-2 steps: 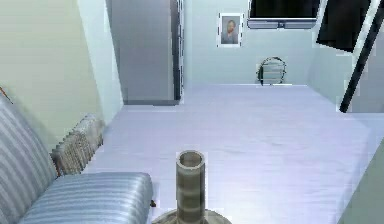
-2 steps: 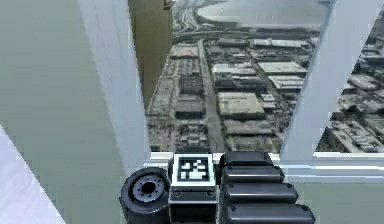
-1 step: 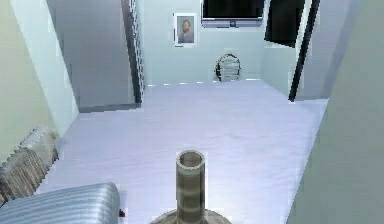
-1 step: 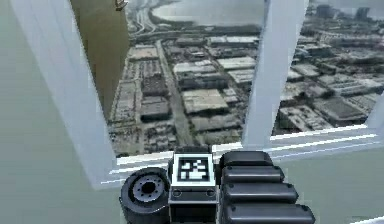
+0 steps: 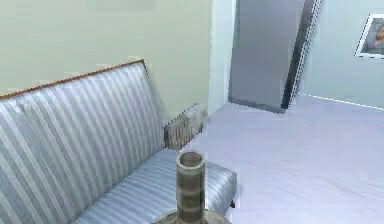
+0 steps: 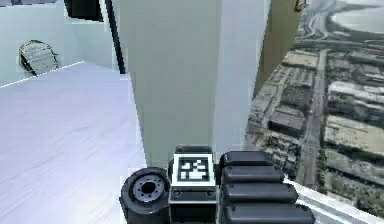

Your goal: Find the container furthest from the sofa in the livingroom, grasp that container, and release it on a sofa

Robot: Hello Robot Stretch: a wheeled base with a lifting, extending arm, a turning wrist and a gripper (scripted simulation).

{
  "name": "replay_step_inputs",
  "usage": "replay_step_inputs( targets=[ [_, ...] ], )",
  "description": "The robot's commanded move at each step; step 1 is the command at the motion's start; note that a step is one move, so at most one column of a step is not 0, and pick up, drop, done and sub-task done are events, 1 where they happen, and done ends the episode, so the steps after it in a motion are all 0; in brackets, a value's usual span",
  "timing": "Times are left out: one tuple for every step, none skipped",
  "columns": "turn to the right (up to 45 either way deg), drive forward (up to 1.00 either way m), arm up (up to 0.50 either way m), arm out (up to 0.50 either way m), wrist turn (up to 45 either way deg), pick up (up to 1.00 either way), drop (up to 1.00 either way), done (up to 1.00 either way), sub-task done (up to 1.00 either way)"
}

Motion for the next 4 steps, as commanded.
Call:
replay_step_inputs(
  targets=[
    [45.0, 0.00, 0.00, 0.00, 0.0, 0.00, 0.00, 0.00, 0.00],
    [33.0, 0.00, 0.00, 0.00, 0.0, 0.00, 0.00, 0.00, 0.00],
    [-45.0, 0.00, 0.00, 0.00, 0.0, 0.00, 0.00, 0.00, 0.00],
    [-45.0, 0.00, 0.00, 0.00, 0.0, 0.00, 0.00, 0.00, 0.00]
  ],
)
